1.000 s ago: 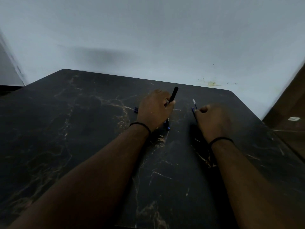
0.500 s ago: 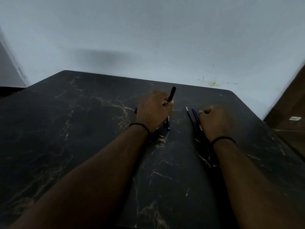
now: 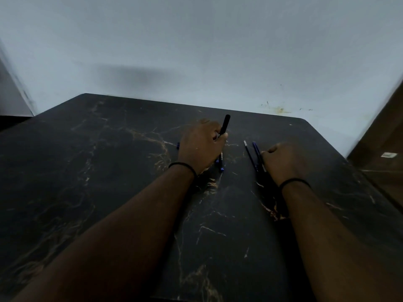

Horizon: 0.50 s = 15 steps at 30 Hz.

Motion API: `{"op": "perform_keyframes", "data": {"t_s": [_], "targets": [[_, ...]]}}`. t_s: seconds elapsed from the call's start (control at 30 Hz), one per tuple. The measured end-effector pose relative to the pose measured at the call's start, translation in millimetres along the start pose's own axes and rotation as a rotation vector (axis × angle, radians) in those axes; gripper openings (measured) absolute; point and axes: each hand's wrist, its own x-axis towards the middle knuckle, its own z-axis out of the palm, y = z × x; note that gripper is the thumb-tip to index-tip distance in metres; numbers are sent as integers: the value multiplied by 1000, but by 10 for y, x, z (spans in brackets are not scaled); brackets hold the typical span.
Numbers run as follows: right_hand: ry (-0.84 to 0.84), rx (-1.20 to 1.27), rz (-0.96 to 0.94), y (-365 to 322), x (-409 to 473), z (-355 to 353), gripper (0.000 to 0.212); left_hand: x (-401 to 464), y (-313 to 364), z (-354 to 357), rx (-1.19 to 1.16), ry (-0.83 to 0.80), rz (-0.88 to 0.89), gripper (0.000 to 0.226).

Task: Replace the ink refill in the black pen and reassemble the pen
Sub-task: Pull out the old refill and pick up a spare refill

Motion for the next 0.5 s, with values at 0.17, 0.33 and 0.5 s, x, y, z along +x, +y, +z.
{"op": "perform_keyframes", "data": {"t_s": [0.17, 0.33, 0.5], "targets": [[50, -2, 21, 9, 13, 5, 25, 0, -7, 20, -17, 1, -11, 42], [2, -24, 14, 17, 34, 15, 31, 2, -26, 28, -5, -11, -16, 36], [-8, -68, 36, 39, 80, 22, 24, 2, -23, 27, 13, 1, -8, 41]]}}
